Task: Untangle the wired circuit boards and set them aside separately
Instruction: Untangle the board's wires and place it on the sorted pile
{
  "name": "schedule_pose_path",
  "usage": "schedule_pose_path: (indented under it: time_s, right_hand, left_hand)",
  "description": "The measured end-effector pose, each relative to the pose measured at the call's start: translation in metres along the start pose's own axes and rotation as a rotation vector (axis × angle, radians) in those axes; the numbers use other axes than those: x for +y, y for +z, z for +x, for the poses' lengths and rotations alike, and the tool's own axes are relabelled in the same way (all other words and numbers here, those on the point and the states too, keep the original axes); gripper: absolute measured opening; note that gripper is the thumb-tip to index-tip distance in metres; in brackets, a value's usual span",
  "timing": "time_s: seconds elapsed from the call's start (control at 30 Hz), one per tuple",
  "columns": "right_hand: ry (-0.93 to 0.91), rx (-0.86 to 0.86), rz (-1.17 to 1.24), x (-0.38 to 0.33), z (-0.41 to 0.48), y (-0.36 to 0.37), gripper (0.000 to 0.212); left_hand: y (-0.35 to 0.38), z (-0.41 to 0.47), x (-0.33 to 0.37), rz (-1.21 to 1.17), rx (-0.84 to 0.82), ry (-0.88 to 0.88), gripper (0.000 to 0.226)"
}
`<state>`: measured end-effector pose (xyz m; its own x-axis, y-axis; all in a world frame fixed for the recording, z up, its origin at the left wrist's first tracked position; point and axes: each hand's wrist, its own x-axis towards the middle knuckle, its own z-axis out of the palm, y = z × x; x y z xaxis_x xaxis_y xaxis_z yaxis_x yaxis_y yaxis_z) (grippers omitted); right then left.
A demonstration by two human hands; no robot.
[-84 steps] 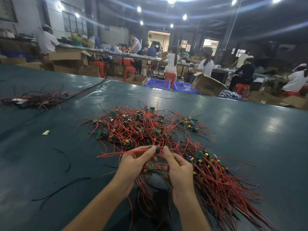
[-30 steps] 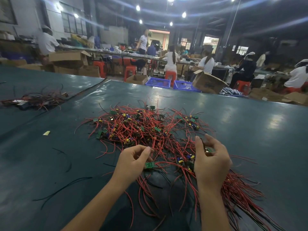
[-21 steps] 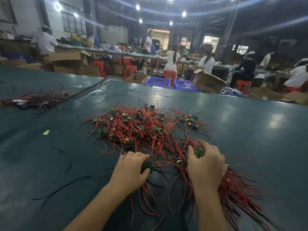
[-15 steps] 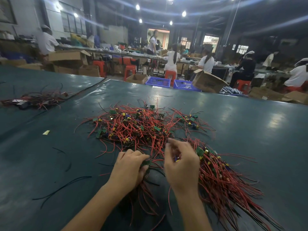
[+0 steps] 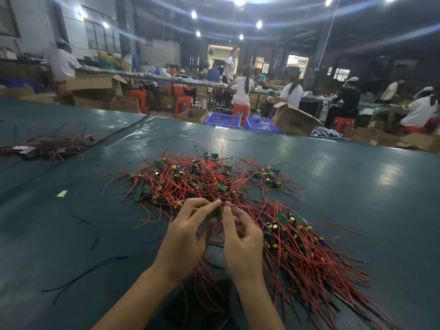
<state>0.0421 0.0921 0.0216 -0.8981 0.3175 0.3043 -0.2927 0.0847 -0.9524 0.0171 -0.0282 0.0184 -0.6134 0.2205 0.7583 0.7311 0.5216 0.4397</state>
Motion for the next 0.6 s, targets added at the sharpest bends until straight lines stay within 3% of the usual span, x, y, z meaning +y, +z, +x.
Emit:
schedule_pose_path:
  time_s: [0.13,0.23,0.33,0.4,0.47,0.53,0.6]
  right_hand:
    - [-0.031,0.041,0.038,0.0,0.003,-0.001,0.02]
    - [0.046,0.087,0.095,-0.002,0.004,0.0,0.029]
    - [0.108,0.171,0.189,-0.003,0.006,-0.003,0.019]
    - [0.141,0.198,0.253,-0.003,0.008,-0.007,0.011]
    - [0.169,0.209,0.316,-0.003,0.01,-0.009,0.009]
    - [0.19,0.19,0.364,-0.004,0.01,-0.01,0.014]
    - [0.208,0.135,0.403,-0.004,0.009,-0.008,0.022]
  left_hand:
    - [0.002,-0.002,0.003,0.003,-0.022,0.056,0.051]
    - [0.003,-0.002,0.005,0.054,0.042,0.05,0.039]
    - [0.005,-0.002,0.01,0.113,0.126,0.138,0.021]
    - [0.005,-0.003,0.015,0.005,0.058,0.184,0.012]
    - [0.007,-0.004,0.021,-0.226,-0.123,0.047,0.018]
    - [0.01,-0.005,0.027,-0.431,-0.269,-0.218,0.045]
    - [0.012,-0.004,0.028,-0.553,-0.287,-0.438,0.063]
